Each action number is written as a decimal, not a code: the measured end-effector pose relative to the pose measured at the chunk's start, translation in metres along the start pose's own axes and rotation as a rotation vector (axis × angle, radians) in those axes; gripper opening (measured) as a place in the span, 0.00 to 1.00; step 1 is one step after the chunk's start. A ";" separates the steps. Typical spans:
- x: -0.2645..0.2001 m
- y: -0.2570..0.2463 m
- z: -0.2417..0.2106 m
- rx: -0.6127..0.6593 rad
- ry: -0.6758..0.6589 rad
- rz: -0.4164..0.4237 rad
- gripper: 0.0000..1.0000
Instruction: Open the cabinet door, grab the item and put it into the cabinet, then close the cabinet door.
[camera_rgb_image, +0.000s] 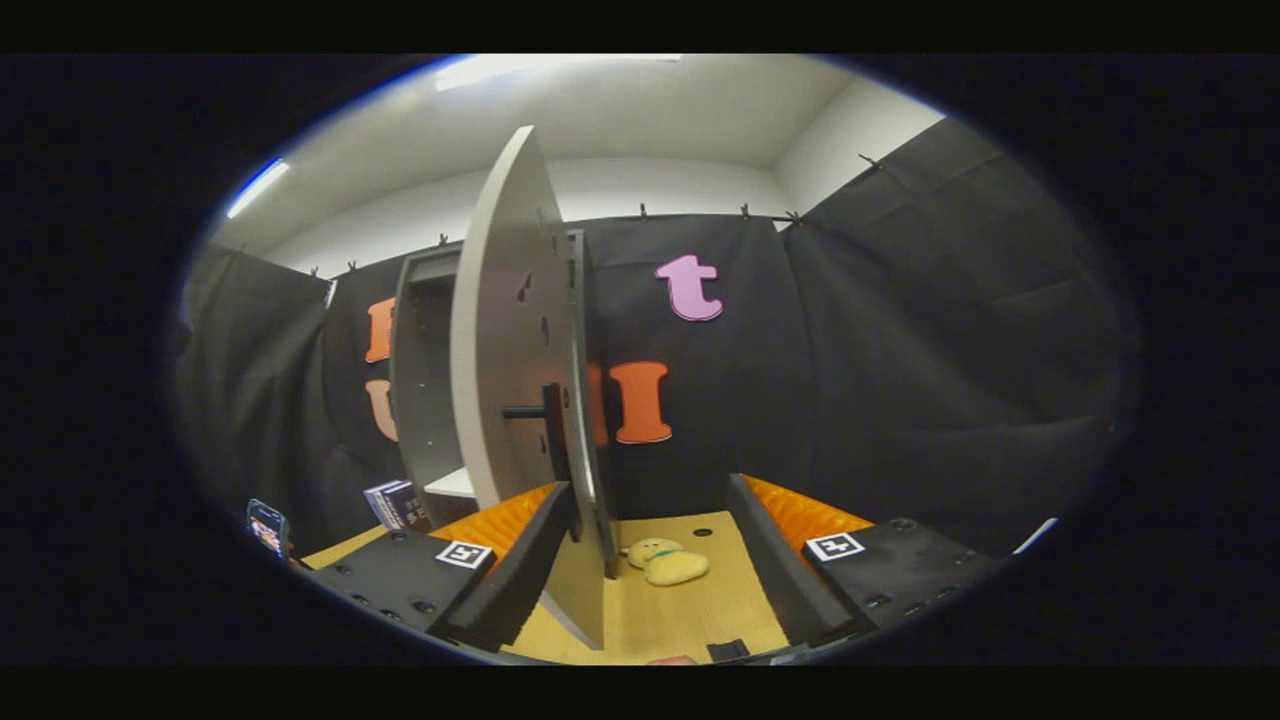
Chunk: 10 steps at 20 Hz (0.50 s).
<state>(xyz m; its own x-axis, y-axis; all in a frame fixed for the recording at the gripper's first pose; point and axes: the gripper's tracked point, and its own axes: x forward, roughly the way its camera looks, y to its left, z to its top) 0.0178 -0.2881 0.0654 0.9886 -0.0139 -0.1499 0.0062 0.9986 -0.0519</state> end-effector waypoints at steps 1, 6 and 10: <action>0.009 -0.002 -0.004 -0.018 0.002 -0.008 0.98; 0.032 0.013 -0.010 0.002 0.015 0.034 0.96; 0.033 0.013 -0.011 0.003 0.005 0.034 0.95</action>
<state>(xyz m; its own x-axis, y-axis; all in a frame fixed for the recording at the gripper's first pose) 0.0489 -0.2766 0.0491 0.9874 0.0198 -0.1567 -0.0270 0.9987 -0.0442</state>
